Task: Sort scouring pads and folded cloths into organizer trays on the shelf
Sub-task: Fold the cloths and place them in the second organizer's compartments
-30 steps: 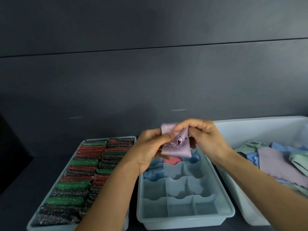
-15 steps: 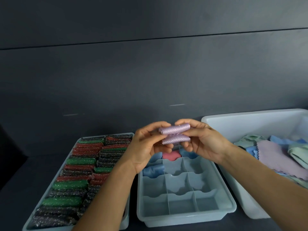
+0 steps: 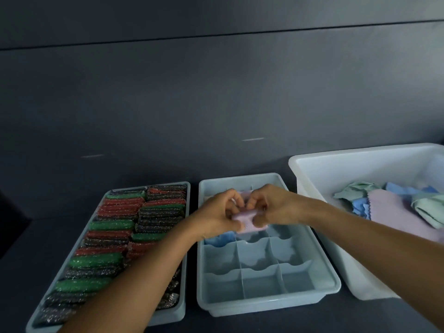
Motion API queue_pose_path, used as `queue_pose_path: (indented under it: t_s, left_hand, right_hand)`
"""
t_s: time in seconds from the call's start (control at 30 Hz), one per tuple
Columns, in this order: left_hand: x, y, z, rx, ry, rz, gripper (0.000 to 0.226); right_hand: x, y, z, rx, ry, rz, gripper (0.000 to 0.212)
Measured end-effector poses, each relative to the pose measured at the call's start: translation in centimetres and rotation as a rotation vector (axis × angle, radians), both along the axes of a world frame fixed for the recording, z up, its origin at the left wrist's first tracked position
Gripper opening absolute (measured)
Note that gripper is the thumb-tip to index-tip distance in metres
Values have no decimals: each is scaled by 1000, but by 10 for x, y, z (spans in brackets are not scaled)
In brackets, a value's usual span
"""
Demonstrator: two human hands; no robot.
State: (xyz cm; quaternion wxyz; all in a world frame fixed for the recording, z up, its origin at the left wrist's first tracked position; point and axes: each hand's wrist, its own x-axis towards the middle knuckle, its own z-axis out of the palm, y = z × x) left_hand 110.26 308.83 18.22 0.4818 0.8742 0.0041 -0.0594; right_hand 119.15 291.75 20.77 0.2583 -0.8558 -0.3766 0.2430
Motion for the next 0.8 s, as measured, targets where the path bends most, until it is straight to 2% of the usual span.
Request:
queue_pose_path:
  t_s: [0.13,0.23,0.3,0.37,0.47,0.6,0.63,0.7,0.73,0.8]
  left_hand:
    - [3,-12,-8,411,-44,-11,33]
    - [2,-16,-7,570,-66,6,28]
    - [2,-18,-5,611,-75,0,25]
    - [0,-16,-2,572,-77,6,15]
    - [-2,-8,1,500,-114,84,17]
    - [-7,-4,4,462,-132,50,16]
    - [-8,-5,5,440,-140,43,14]
    - [-10,-12,9,370,-168,42,12]
    - [-10,-17,11,328,-188,43,11]
    - [-9,-33,15,253,-220,53,9]
  right_hand:
    - [-6,7,-8,-207,-218,41,13]
    - [-13,9,-12,-281,-405,49,16]
    - [-17,9,-16,-302,-516,75,22]
    - [-18,11,-22,-357,-592,90,25]
    - [-18,12,-21,-410,-570,85,17]
    - [-16,-1,-6,-211,-145,77,8]
    - [-15,-8,-1,-126,-121,43,7]
    - [-12,-27,13,43,-293,-83,20]
    - [-9,-40,21,137,-387,-174,19]
    - [-4,-72,37,303,-436,-366,14]
